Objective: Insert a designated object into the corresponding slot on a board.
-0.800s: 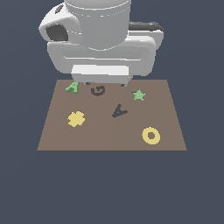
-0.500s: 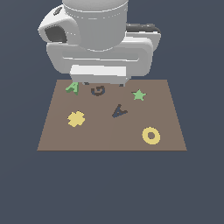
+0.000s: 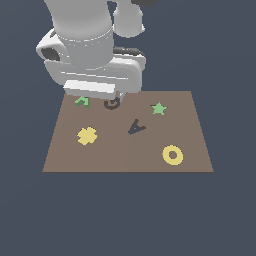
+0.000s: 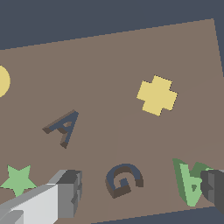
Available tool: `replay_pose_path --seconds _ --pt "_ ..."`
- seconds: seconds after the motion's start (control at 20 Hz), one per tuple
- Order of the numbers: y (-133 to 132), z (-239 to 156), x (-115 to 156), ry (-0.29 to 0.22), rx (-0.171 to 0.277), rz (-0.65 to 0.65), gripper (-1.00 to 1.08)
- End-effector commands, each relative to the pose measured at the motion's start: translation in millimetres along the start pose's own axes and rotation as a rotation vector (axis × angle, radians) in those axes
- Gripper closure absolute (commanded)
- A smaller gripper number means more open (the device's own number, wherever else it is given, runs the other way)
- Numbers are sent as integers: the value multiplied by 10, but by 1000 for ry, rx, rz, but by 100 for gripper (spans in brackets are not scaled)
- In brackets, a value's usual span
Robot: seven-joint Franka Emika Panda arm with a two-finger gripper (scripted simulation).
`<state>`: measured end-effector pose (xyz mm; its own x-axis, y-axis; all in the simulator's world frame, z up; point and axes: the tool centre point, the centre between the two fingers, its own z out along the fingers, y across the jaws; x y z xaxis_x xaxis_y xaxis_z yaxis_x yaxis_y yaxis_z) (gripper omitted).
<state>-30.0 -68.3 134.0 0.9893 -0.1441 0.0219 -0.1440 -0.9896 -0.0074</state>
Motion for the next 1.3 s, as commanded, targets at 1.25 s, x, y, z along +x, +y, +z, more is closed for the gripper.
replay_pose_path --seconds 1.25 --pt "965 972 -594 -22 -10 163 -92"
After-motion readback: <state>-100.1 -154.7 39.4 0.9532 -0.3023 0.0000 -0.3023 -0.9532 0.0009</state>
